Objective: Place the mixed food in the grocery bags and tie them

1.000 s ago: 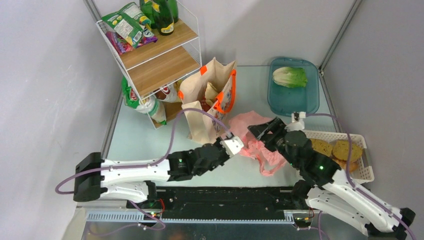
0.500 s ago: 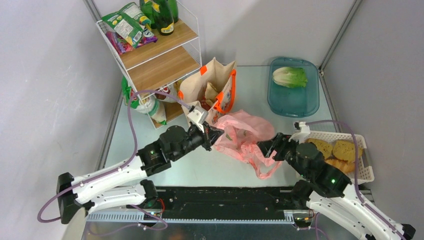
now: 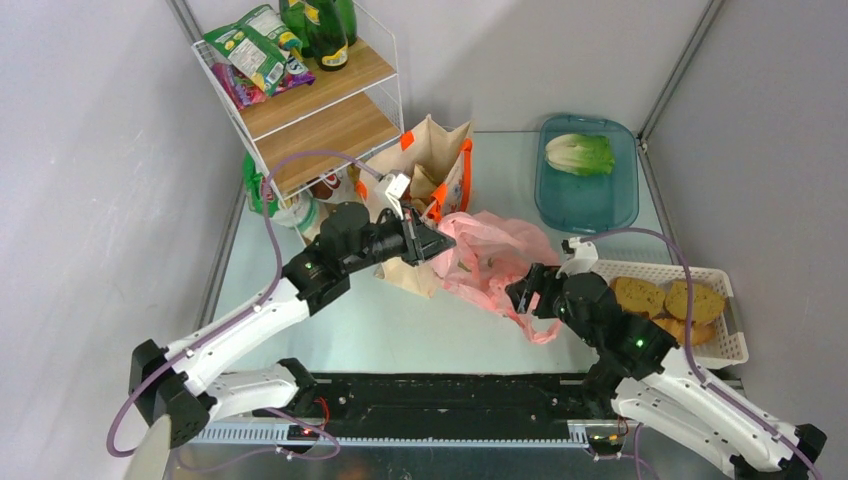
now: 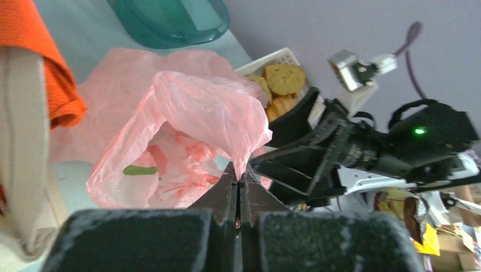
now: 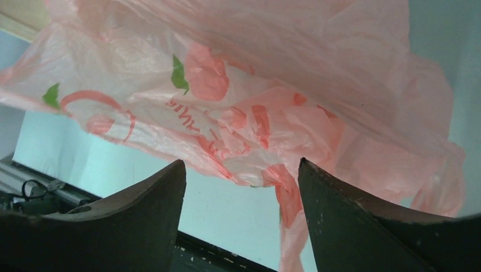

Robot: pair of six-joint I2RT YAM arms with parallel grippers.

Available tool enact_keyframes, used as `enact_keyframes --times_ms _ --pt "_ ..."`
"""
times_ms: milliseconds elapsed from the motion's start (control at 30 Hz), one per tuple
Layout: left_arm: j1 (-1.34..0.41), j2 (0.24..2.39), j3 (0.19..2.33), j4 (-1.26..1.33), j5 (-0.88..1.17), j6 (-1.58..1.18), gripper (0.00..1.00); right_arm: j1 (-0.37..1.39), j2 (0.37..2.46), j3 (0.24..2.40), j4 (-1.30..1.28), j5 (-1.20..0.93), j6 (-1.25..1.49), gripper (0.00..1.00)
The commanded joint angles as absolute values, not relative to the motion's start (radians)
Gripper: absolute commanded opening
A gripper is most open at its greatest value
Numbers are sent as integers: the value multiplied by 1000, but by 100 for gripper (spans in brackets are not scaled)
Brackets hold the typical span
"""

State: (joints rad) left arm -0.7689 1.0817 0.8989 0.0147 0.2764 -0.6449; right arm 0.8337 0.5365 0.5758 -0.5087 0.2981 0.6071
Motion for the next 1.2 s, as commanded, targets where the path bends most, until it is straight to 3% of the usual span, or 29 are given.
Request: enact_keyframes --times_ms 0,100,233,367,567,700,800,1000,1167 --pt "-763 1063 958 55 375 -702 0 831 599 572 -441 414 620 71" --pt "-757 1019 955 57 368 -686 0 827 650 540 -316 522 629 59" --pt "-732 960 940 58 337 -673 0 802 748 496 -212 620 719 34" --pt "-703 913 940 58 362 -663 0 735 829 497 -273 663 817 24" --pt "-575 892 1002 17 366 -714 0 565 859 533 -567 704 1018 7" --pt "-532 946 1061 6 400 -697 0 537 774 539 -626 717 976 7" --pt "-538 1001 1095 7 482 -714 0 538 703 540 -545 606 755 9" --pt "-609 1048 1098 16 474 -632 4 540 552 545 -347 191 490 29" --pt "-621 1042 1076 13 471 -580 0 540 556 606 -310 27 457 33"
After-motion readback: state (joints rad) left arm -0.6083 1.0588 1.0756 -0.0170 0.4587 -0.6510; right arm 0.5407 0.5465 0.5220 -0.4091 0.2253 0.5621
